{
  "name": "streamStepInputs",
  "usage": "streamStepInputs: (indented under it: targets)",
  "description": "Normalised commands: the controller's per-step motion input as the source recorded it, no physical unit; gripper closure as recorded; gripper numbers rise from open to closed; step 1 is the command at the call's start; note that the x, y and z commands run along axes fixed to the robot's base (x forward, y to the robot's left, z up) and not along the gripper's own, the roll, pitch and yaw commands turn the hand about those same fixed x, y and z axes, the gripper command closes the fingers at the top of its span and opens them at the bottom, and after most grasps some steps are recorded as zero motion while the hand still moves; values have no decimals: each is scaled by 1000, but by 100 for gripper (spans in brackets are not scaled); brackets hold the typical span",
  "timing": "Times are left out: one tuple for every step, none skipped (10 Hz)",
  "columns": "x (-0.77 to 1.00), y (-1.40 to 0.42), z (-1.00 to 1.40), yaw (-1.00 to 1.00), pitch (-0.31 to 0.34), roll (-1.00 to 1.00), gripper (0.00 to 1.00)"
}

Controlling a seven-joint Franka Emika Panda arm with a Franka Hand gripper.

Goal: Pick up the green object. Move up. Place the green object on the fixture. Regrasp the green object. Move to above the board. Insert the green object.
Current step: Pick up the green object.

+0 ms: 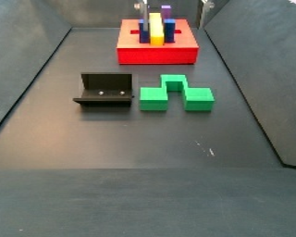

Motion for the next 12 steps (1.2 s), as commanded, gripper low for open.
streamStepInputs:
  targets:
    - [140,-620,-440,0,199,320,0]
    - [60,-800,-414,0,239,327,0]
    - [0,-694,-549,0,191,274,0]
    - [20,-669,-494,0,184,259,0]
    - [34,-529,-480,0,140,193,0]
    - [43,-54,-420,0,0,0,0]
    - [0,0,-397,0,-20,-109,0]
    - [-29,6,-414,0,-73,-197,0]
    - [0,0,-329,0,-144,-174,0]
    - [0,-246,-540,0,-103,0,0]
    - [0,-269,-566,0,-76,79,0]
    - [0,-143,-557,0,-51,103,0]
